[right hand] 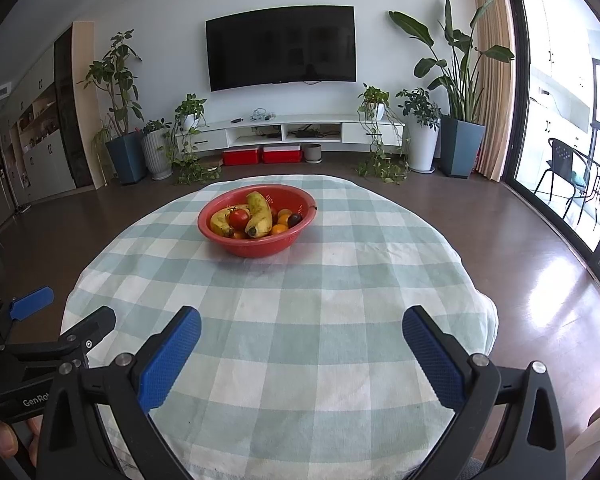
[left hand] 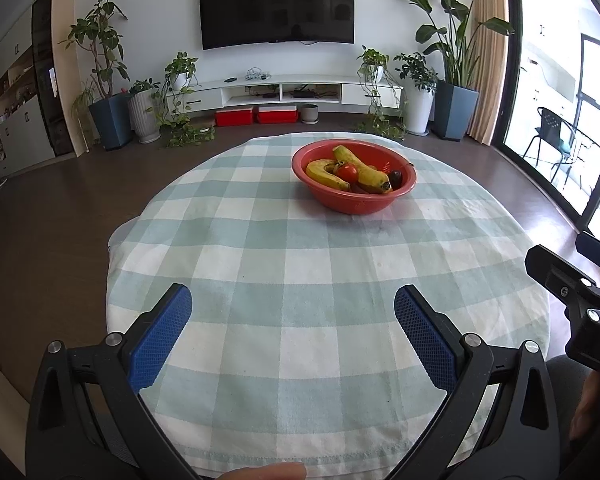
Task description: Organize fruits
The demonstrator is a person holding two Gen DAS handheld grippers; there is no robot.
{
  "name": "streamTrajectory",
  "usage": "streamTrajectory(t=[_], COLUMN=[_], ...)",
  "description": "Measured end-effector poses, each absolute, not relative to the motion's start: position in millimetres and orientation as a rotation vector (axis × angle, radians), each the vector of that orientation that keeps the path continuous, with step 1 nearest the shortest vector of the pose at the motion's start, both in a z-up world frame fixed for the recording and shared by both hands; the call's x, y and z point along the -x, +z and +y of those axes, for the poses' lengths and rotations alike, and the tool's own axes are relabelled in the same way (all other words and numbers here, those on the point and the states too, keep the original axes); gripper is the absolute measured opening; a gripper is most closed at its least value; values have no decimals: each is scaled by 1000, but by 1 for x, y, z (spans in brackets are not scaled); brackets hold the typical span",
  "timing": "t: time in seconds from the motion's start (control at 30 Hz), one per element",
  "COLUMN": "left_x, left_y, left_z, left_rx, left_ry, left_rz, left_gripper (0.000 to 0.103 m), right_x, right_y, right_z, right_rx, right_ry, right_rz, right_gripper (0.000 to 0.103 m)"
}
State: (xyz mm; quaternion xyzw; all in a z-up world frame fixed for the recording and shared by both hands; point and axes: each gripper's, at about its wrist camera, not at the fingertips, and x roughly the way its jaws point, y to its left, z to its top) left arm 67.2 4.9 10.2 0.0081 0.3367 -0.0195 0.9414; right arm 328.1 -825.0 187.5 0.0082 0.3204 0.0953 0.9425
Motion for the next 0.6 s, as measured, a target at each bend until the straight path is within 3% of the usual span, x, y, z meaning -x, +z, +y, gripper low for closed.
streamTrajectory(t=[0.6], left_x=[-66], left_y=[-1], left_z=[10], left_rx=[-12], left_ry=[-42], left_rz=[701], left_gripper=[103], right_x=[-328], right_y=[185], right_z=[-823], right_rx=[-12], right_ry=[196], right_rz=[658], right_gripper=[103])
